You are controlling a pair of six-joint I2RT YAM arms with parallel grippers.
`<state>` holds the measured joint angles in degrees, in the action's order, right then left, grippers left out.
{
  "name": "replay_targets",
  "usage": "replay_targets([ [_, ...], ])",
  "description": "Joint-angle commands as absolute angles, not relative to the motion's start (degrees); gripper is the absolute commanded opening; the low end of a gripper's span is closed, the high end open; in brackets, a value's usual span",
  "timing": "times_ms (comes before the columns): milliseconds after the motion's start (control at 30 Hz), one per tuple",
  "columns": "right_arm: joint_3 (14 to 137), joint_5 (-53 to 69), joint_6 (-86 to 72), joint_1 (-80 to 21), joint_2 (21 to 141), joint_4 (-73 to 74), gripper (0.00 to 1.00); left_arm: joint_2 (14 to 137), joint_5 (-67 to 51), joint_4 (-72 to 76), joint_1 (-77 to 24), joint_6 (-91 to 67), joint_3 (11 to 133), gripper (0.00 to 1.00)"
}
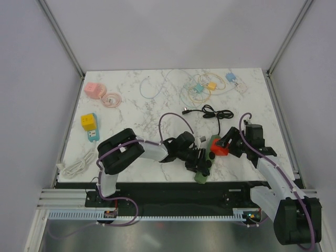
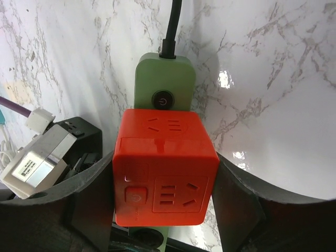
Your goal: Pull the plug off the socket
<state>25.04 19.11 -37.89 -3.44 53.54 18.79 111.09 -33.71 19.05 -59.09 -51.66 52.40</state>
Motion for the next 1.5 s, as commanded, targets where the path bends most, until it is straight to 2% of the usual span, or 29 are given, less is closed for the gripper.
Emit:
replay_targets([
  [0, 25.0, 24.5, -36.3, -3.3, 52.0, 18.5, 0.00, 113.2, -33.0, 17.2, -59.2, -47.4, 59.5, 0.55],
  [333, 24.3, 27.7, -35.0, -3.2, 50.5, 19.0, 0.00, 119.0, -29.7, 12.6, -58.7, -47.2, 66.6, 0.48],
  [433, 23.8, 27.8, -34.7, -3.1, 49.4, 19.0, 0.00, 120.3, -28.8, 12.5, -58.2, -48.3, 67.3, 0.37],
  [467, 23.8, 27.9, -34.5, -3.1, 49.1, 19.0, 0.00, 120.6, -28.7, 12.6, -58.0, -48.6, 67.6, 0.26],
  [567, 24.3, 27.8, -34.0, -3.1, 48.3, 19.3, 0.00, 121.9, -28.0, 12.2, -57.6, -49.9, 67.7, 0.02],
  [1200, 31.8, 24.8, -31.7, -2.5, 45.7, 26.6, 0.00, 123.7, -24.3, 17.0, -57.3, -59.1, 60.3, 0.02],
  [1467, 41.4, 14.3, -26.9, -2.4, 41.0, 36.6, 0.00, 125.4, -24.9, 21.4, -57.3, -63.1, 58.1, 0.02],
])
